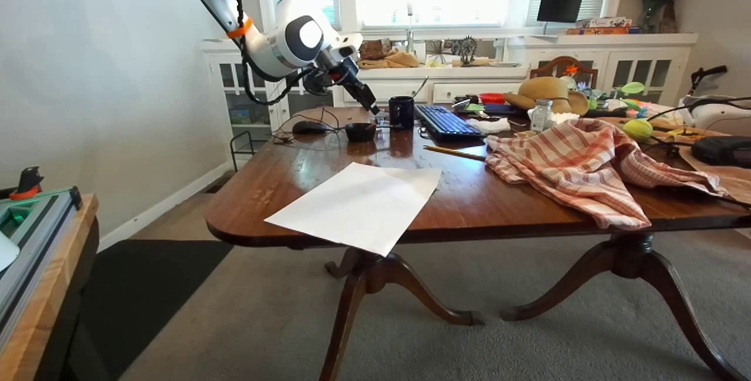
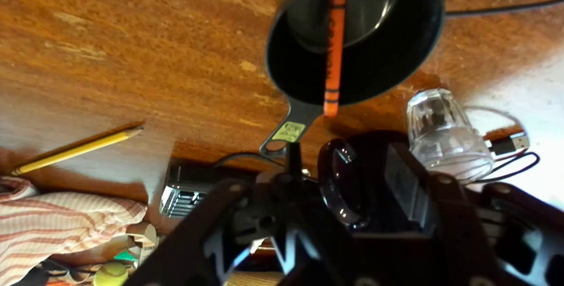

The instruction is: Put the crayon inside the measuring cup then put it on top of the white napkin.

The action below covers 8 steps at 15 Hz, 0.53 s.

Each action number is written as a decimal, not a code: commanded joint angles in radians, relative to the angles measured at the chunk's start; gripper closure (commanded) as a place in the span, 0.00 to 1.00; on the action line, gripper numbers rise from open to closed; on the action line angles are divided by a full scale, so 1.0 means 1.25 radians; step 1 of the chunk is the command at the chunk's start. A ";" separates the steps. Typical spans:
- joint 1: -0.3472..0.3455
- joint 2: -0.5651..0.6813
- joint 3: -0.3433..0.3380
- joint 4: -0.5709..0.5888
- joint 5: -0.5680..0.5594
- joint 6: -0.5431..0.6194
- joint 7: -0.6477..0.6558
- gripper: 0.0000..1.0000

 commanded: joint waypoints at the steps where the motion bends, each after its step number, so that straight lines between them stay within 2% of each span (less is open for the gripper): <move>1: 0.042 0.037 -0.068 0.025 0.038 0.004 0.011 0.12; 3: 0.049 0.047 -0.085 0.030 0.053 -0.002 0.017 0.01; 8: 0.068 0.094 -0.116 0.053 0.093 -0.011 0.030 0.00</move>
